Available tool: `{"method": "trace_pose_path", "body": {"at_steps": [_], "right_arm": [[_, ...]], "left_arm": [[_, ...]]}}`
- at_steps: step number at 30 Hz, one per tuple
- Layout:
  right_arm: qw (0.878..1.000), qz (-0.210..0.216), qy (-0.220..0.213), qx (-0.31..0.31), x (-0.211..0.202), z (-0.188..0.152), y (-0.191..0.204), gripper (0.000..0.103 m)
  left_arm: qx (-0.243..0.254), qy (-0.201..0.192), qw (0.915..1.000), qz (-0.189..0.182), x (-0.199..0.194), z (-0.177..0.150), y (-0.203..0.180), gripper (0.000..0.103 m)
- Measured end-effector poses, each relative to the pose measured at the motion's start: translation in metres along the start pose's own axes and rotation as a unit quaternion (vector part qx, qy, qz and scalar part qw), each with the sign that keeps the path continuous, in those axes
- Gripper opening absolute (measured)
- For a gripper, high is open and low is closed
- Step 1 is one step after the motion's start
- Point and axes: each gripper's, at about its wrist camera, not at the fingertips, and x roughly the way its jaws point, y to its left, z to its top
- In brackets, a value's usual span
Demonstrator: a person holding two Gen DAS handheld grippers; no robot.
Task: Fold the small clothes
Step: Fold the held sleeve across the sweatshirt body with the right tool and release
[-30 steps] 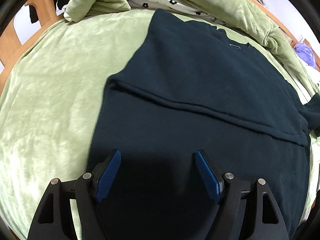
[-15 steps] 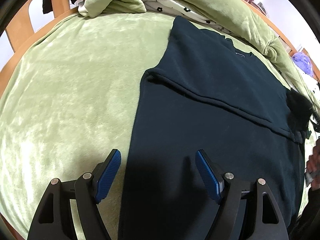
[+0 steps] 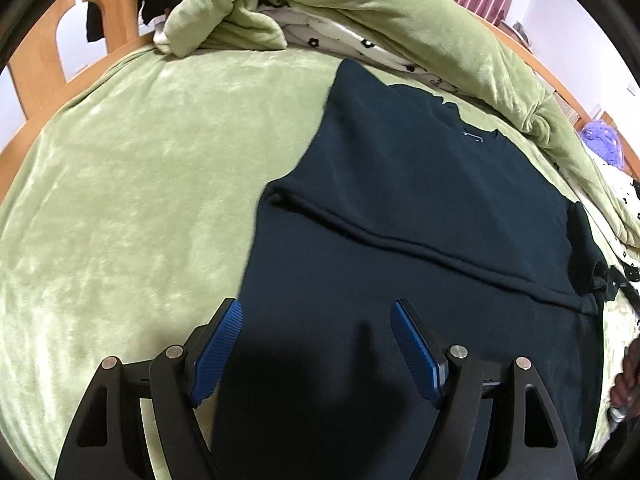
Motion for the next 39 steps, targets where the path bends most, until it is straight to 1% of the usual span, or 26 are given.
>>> {"method": "trace_pose_path", "body": {"at_steps": [1, 3, 6, 8, 11, 16, 19, 25, 28, 32, 33, 34, 35, 37, 39], "right_arm": [[1.000, -0.002, -0.004, 0.006, -0.005, 0.003, -0.007, 0.058], [0.999, -0.007, -0.008, 0.033, -0.016, 0.013, -0.030, 0.059], [0.997, -0.008, 0.007, 0.083, -0.024, 0.026, -0.078, 0.059], [0.995, -0.016, 0.018, 0.095, -0.024, 0.030, -0.104, 0.059], [0.993, -0.041, 0.026, 0.104, -0.023, 0.028, -0.140, 0.059], [0.989, -0.068, 0.044, 0.123, -0.004, 0.009, -0.186, 0.059], [0.985, -0.079, 0.062, 0.142, 0.016, -0.008, -0.207, 0.059], [0.975, -0.070, 0.061, 0.202, 0.038, -0.028, -0.241, 0.059], [0.970, -0.059, 0.056, 0.228, 0.047, -0.029, -0.251, 0.059], [0.970, -0.060, 0.044, 0.231, 0.055, -0.021, -0.253, 0.059], [0.970, -0.064, 0.044, 0.229, 0.058, -0.019, -0.253, 0.055], [0.971, -0.072, 0.043, 0.226, 0.062, -0.016, -0.253, 0.042], [0.971, -0.083, 0.042, 0.220, 0.064, -0.014, -0.252, 0.032], [0.975, -0.084, 0.036, 0.202, 0.065, -0.006, -0.248, 0.018], [0.978, -0.098, 0.015, 0.185, 0.055, 0.003, -0.239, 0.015]], "left_arm": [[0.005, -0.004, 1.0000, 0.002, 0.002, 0.002, -0.005, 0.075], [0.015, -0.012, 0.9998, 0.004, 0.005, 0.005, -0.016, 0.075], [0.030, -0.019, 0.9994, 0.002, 0.007, 0.009, -0.030, 0.075], [0.050, -0.032, 0.9982, 0.008, 0.007, 0.012, -0.040, 0.075], [0.064, -0.051, 0.9966, 0.014, 0.005, 0.016, -0.050, 0.075], [0.044, -0.062, 0.9971, 0.008, 0.007, 0.027, -0.052, 0.075], [0.042, -0.072, 0.9963, 0.019, 0.008, 0.029, -0.051, 0.075], [0.034, -0.066, 0.9967, 0.032, 0.017, 0.029, -0.047, 0.075], [0.039, -0.062, 0.9967, 0.035, 0.020, 0.028, -0.048, 0.075], [0.052, -0.062, 0.9960, 0.039, 0.022, 0.026, -0.053, 0.075], [0.055, -0.062, 0.9957, 0.041, 0.021, 0.026, -0.054, 0.075], [0.057, -0.063, 0.9956, 0.040, 0.021, 0.026, -0.055, 0.075], [0.057, -0.063, 0.9956, 0.039, 0.020, 0.026, -0.055, 0.075], [0.051, -0.060, 0.9965, 0.027, 0.019, 0.026, -0.054, 0.075], [0.041, -0.055, 0.9975, 0.016, 0.019, 0.026, -0.051, 0.075]]}}
